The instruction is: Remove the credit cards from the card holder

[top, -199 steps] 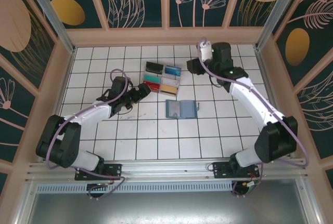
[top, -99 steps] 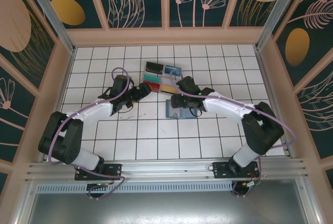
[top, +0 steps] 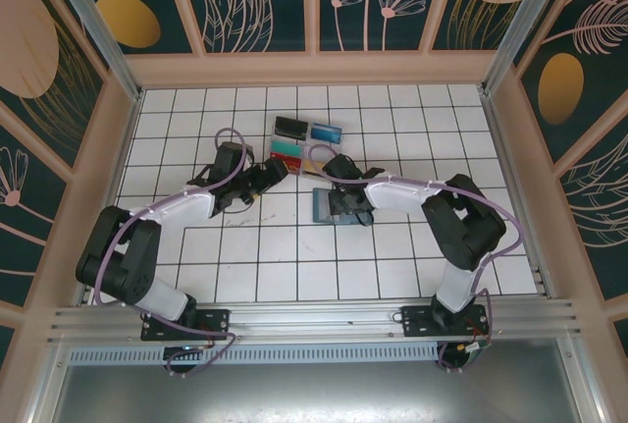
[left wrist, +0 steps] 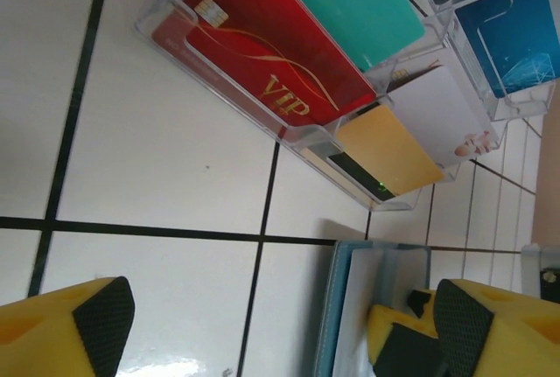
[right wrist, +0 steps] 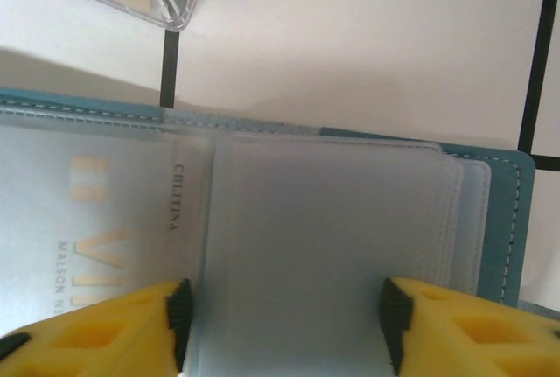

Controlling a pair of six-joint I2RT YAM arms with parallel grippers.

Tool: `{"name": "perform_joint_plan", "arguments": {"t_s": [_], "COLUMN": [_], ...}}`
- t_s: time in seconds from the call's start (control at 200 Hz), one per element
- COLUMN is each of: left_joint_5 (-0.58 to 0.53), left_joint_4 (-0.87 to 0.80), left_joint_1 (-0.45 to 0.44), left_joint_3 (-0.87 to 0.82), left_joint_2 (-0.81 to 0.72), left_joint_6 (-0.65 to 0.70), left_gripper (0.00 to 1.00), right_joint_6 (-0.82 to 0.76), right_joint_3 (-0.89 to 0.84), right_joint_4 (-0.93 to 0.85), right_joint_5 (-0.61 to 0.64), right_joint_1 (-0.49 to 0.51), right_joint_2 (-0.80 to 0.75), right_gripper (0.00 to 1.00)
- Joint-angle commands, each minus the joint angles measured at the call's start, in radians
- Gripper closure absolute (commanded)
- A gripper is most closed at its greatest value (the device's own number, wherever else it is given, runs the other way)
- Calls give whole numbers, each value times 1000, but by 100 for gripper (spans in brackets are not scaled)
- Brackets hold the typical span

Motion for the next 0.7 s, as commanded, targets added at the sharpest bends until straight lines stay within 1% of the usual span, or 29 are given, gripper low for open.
{"name": "perform_joint_plan", "arguments": {"t_s": [0.0,0.1,0.215,0.27,0.395,0.47,0.485,0.571,0.696], "left_joint_5": [67,110,140,148,151,151,152,162,179], "left_joint_4": [50,85,112,122,130,138,139,149,129], "left_joint_1": [-6,-32,-84,-111,-160,-178,-181,-198,-222], "left_joint_3": [6,12,38,54,89,101,103,123,172], "left_joint_2": [18,40,76,96,151,175,203,249,314], "left_joint_6": [-12,-29,-41,-47,-59,-73,-75,-82,-74], "left_gripper": [18,31,45,48,60,64,65,70,72], "right_joint_6": [27,22,18,17,16,17,17,18,16], "right_joint_3": [-34,-58,-73,-79,-89,-97,-98,-103,-108], "right_joint_4": [-53,-32,-21,-17,-11,-6,-5,-3,0], "right_joint_5": [20,4,-4,-5,-8,-7,-7,-9,-13], "right_joint_1": [-1,-5,-10,-12,-12,-12,-13,-14,-16], "right_joint_2": [67,60,59,60,66,63,62,57,56], "right_gripper": [44,47,47,48,50,50,50,50,50]}}
